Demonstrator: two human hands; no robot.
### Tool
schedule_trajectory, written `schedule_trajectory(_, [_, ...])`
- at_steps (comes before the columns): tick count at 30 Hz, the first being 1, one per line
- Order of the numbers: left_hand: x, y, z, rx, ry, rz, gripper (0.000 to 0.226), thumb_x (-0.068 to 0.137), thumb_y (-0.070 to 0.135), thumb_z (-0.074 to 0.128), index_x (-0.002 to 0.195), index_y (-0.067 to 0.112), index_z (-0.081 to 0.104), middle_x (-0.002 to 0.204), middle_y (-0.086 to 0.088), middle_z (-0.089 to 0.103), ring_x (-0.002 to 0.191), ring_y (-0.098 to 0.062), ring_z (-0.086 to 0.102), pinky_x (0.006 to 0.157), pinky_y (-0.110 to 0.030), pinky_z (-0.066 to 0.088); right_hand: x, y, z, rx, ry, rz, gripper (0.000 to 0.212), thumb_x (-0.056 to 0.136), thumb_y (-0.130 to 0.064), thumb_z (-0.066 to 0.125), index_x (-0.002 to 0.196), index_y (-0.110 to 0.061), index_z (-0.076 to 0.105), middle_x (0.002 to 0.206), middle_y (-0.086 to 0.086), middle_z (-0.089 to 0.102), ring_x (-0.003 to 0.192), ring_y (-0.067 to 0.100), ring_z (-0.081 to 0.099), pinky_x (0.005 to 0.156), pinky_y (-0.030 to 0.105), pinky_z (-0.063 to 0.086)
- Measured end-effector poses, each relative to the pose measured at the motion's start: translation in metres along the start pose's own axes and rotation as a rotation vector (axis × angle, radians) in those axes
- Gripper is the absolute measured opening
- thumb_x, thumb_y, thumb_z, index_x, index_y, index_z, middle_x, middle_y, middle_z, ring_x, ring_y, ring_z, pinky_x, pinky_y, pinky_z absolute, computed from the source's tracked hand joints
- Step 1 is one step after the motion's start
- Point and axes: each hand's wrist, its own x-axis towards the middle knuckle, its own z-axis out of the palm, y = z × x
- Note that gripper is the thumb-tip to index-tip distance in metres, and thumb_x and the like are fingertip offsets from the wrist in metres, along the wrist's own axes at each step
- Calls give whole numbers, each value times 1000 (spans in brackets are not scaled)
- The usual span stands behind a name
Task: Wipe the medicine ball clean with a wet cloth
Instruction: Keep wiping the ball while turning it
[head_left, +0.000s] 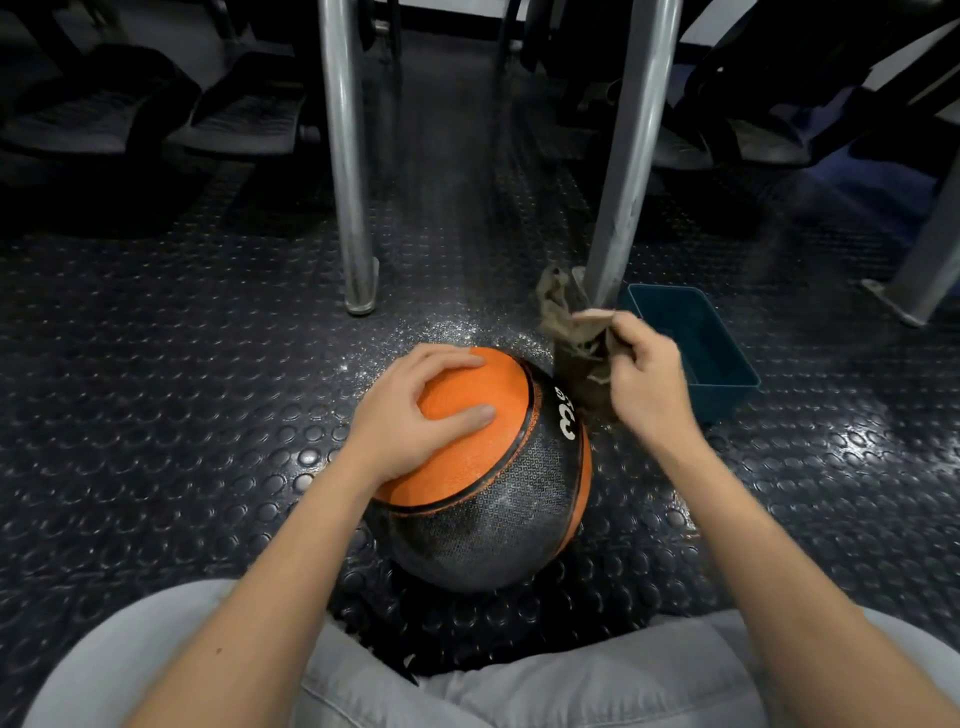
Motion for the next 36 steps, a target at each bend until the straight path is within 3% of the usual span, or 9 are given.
schedule_trajectory(3, [2, 3, 2, 16, 15, 4, 56, 61, 69, 61, 110, 41, 60, 116, 26, 54, 114, -6, 51, 100, -42, 40, -8, -20, 3, -3, -363, -60, 32, 80, -7, 50, 100, -25, 68, 107, -15, 61, 98, 11, 60, 90, 24, 47])
schedule_trajectory(6, [3, 4, 4, 45, 23, 18, 68, 60, 68, 61, 111, 23, 62, 108, 18, 56, 108, -12, 54, 95, -42, 43, -12, -16, 5, 115, -456, 42, 22, 82, -29, 56, 99, -27, 70, 125, -9, 55, 118, 4, 49, 102, 21, 35])
schedule_trajectory(8, [2, 5, 3, 38, 18, -2, 70, 58, 68, 63, 111, 22, 61, 106, 16, 56, 105, -11, 55, 94, -40, 43, -9, -17, 6, 191, -447, 79, 10, 85, -30, 66, 93, -37, 68, 126, -11, 55, 120, 1, 48, 105, 23, 34])
schedule_trajectory(14, [-1, 6, -2, 16, -31, -46, 70, 55, 70, 62, 116, 37, 55, 117, 23, 53, 111, -2, 51, 98, -34, 41, -5, -10, 11, 106, -311, -74, 29, 86, -4, 64, 95, -32, 65, 102, -10, 65, 95, -4, 59, 88, 12, 42])
schedule_trajectory(19, [-2, 10, 1, 33, -39, -30, 58, 55, 71, 61, 109, 52, 50, 121, 33, 47, 113, 4, 47, 99, -34, 39, -1, 36, 6, -184, -188, 211, 16, 92, -9, 57, 82, -21, 62, 73, -5, 62, 63, 6, 56, 60, 21, 41])
schedule_trajectory(22, [-8, 7, -1, 26, -24, -24, 64, 55, 71, 62, 113, 46, 52, 121, 33, 46, 113, 8, 45, 97, -34, 40, -2, 49, 4, -119, -132, 397, 20, 94, -9, 55, 79, -22, 59, 82, 7, 66, 67, 15, 60, 61, 24, 44])
schedule_trajectory(24, [-11, 5, 0, 19, -9, -13, 64, 56, 70, 63, 114, 44, 53, 121, 31, 48, 113, 8, 45, 97, -34, 40, 7, 22, -1, 55, -11, 281, 23, 93, -7, 54, 82, -26, 59, 85, 3, 67, 72, 8, 60, 67, 20, 46])
schedule_trajectory(29, [-7, 11, 4, 55, 3, -4, 65, 56, 71, 61, 114, 43, 52, 117, 25, 52, 110, -1, 50, 97, -34, 41, -5, -19, 6, -29, -415, -77, 28, 86, -12, 65, 93, -38, 58, 103, -3, 60, 98, 4, 56, 90, 19, 41])
schedule_trajectory(36, [1, 6, 2, -23, -35, -70, 62, 53, 69, 64, 109, 45, 54, 116, 29, 50, 108, 10, 47, 92, -21, 40, 4, 8, 9, 47, -341, 34, 39, 86, -16, 55, 115, -42, 55, 116, 0, 60, 109, 10, 54, 96, 26, 40])
